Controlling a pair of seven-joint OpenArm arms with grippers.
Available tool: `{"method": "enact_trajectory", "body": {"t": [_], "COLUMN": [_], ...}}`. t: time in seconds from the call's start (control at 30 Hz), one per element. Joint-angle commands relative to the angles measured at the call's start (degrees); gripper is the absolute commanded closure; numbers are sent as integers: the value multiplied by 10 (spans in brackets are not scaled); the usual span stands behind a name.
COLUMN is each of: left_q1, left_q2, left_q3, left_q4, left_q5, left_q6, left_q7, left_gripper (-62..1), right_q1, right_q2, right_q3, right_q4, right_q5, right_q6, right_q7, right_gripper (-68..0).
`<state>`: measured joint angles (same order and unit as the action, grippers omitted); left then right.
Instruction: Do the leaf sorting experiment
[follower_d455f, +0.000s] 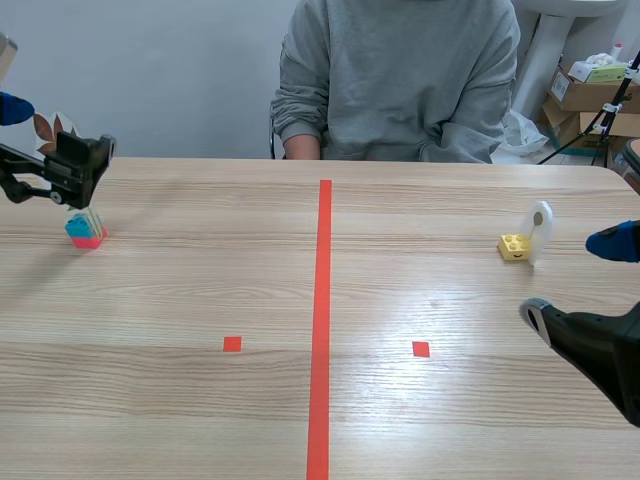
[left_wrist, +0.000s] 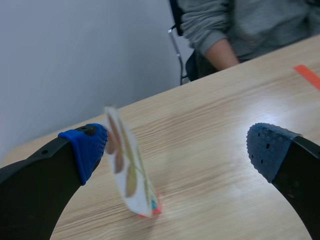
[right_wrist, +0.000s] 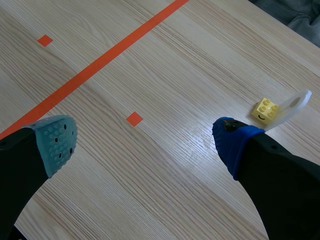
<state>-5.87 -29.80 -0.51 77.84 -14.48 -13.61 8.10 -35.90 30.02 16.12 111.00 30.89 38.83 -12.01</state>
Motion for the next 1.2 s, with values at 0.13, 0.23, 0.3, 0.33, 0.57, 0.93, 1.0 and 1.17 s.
{"method": "enact_trajectory", "body": {"t": [0.13, 0.23, 0.3, 0.33, 0.57, 0.93, 1.0, 1.17], "left_q1": [175, 258, 303, 323, 436, 471, 469, 469], "left_q2": [-52, -63, -63, -63, -62, -58, -51, -34], "left_q3": [-5, -5, -5, -5, -5, -5, -5, -5], "left_q4": [187, 264, 301, 317, 391, 397, 397, 396], "left_q5": [-1, 1, 2, 2, 2, 5, 5, 5], "left_q6": [4, 4, 3, 3, 3, 3, 4, 3], "left_q7": [-3, -1, 3, 6, 8, 9, 9, 9], "left_gripper": [-598, -598, -598, -598, -598, -598, -598, -598], "right_q1": [7, 7, 7, 7, 7, 7, 7, 7], "right_q2": [8, 8, 8, 8, 8, 8, 8, 7], "right_q3": [3, 3, 3, 3, 3, 3, 3, 3], "right_q4": [1, 1, 1, 1, 1, 1, 1, 1], "right_q5": [4, 4, 4, 4, 4, 4, 4, 4], "right_q6": [0, 0, 0, 0, 0, 0, 0, 0], "right_q7": [8, 8, 8, 8, 8, 8, 8, 7], "right_gripper": [-549, -549, -549, -549, -549, -549, -549, -549]}}
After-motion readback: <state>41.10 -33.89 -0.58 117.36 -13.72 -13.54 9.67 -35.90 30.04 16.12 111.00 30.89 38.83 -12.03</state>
